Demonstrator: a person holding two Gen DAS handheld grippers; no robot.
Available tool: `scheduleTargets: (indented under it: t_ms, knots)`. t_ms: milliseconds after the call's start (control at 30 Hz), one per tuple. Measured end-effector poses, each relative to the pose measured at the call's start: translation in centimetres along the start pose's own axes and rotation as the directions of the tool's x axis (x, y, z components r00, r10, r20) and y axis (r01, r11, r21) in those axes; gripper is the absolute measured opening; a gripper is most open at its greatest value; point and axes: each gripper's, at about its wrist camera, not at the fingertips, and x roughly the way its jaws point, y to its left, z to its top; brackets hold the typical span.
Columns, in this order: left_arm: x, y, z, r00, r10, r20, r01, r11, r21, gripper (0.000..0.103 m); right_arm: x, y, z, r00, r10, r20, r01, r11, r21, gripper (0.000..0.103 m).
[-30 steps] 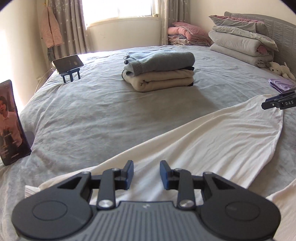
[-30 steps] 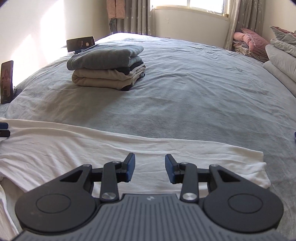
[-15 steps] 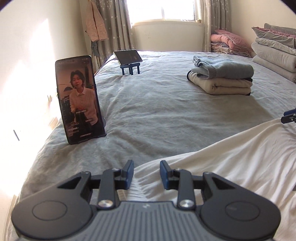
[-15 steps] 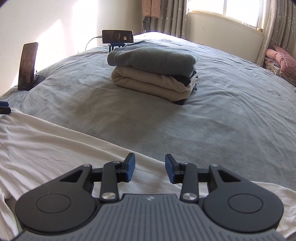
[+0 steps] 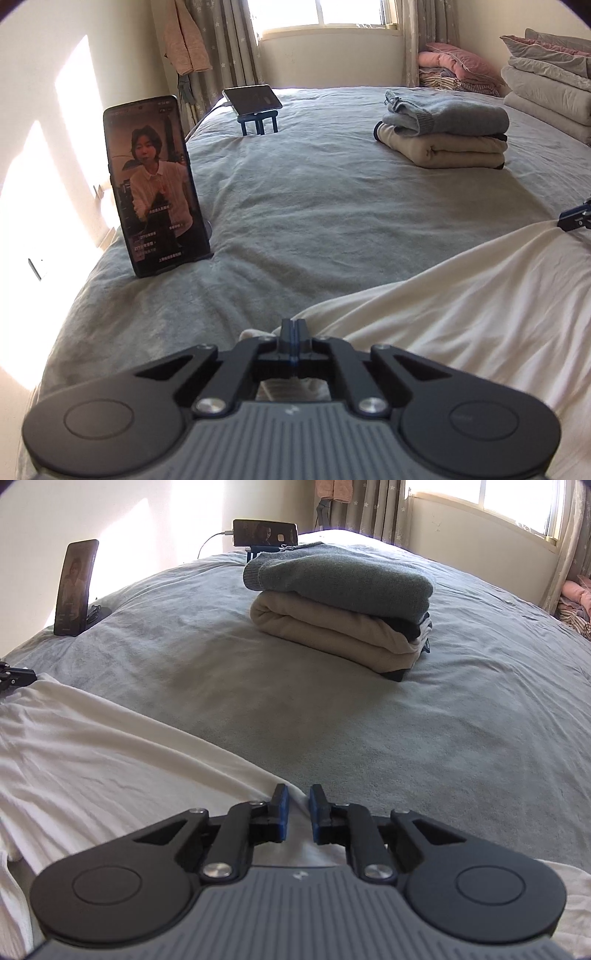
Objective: Fold clothes
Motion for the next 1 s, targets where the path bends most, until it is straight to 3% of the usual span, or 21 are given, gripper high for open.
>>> scheduleTargets:
  t_ms: [33,100,300,567,700,733,800,833,933,1000]
  knots:
    - [-0.1,0.2,0.0,1.0,0.008,0.008,-0.008,1.0,-0.01,0.0,-0.1,0.3,0.0,1.0,-0.005,-0.002,0.005,1.0,-0.018,0.003]
    - [-0.3,0.6,0.1,0.999,0.025,0.023,-0.024,0.999,-0.034,0.0,-0.3,0.7,0.1,1.0,-0.021,0.01,0.022,0.999,-0.039,0.0]
    - [-1.0,1.3,0.3,0.993,0.087,0.08,-0.081,0.994,-0.077,0.0,-1.4,0.7,0.7,0.981,-0.115,0.159,0.118,0.993,-0.009,0.0]
    - [1.7,0.6,0.4,0.991,0.137,-0.006,-0.137,0.99,-0.032,0.0,2.3,1.0,0.6,0.983,-0.151,0.101,0.153,0.988,-0.018,0.0]
    - [2.0,-0.8,0.6,0.985,0.171,-0.025,-0.169,0.984,0.054,0.002,1.8,1.1,0.7,0.983,-0.158,0.091,0.157,0.987,0.02,0.012]
    - [1.7,-1.0,0.7,0.986,0.167,-0.021,-0.166,0.984,0.062,0.006,1.4,1.0,0.8,0.985,-0.151,0.083,0.149,0.988,0.036,0.013]
    - [0.7,-1.0,0.9,0.989,0.147,-0.01,-0.146,0.988,0.041,0.027,0.1,1.0,0.7,0.987,-0.136,0.082,0.131,0.99,0.054,0.015]
    - [0.0,-1.0,1.0,0.991,0.135,0.0,-0.135,0.991,0.019,0.042,-0.7,1.0,0.5,0.988,-0.127,0.085,0.122,0.991,0.061,0.018]
    - [-2.0,-1.9,1.1,0.995,0.093,0.029,-0.093,0.996,0.002,0.044,-2.9,1.3,-0.2,0.99,-0.108,0.096,0.102,0.992,0.073,0.033]
    - [-3.1,-2.9,1.0,0.998,0.06,0.036,-0.06,0.998,0.007,0.044,-4.1,1.8,-0.9,0.99,-0.103,0.092,0.097,0.993,0.06,0.033]
